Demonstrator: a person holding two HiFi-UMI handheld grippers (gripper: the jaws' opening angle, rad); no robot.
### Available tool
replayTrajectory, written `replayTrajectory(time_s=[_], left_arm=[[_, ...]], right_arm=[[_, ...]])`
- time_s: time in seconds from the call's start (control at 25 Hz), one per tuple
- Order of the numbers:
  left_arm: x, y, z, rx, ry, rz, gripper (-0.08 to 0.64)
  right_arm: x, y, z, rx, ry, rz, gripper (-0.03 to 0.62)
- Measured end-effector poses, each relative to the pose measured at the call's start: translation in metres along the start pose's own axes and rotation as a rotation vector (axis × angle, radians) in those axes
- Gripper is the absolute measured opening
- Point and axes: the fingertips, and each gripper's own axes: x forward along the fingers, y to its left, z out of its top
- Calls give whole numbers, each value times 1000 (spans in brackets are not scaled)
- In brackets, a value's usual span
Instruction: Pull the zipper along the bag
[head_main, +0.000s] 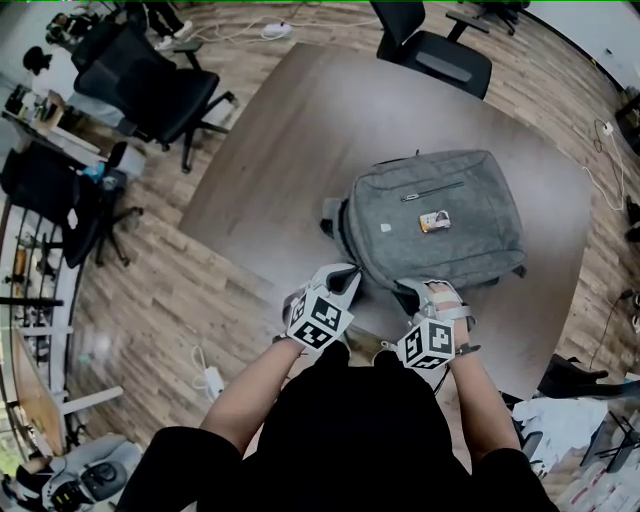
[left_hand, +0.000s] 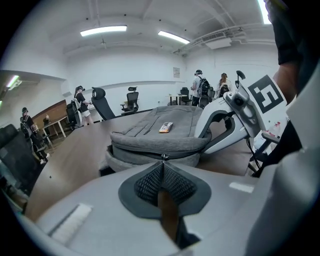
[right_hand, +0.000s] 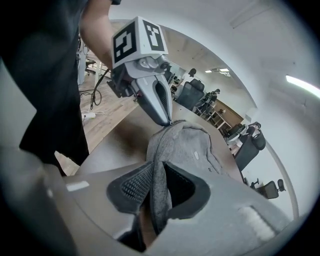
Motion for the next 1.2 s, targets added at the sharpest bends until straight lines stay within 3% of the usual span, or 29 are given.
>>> replayTrajectory(time_s=[0.28,0.6,0.8,0.96,1.12,1.2], left_arm=[[0,14,2,2,12,-23,38],[8,19,13,-23,-18,-80,45],[12,2,12,29,-3,-111,28],[13,3,14,33,-3,-92,28],[10,6,17,48,-2,-72,28],[10,4,17,53,0,-72,28]], right_arm=[[-13,4,-27,-158,18,-32,73],[-29,5,-58,-211,3,6,67],[-28,9,-63,-192,22,27,88],[-37,2,-50,-1,-43,47,129],[-54,-29,-5,360,-234,30,174],[-50,-35,14,477,-276,36,231]])
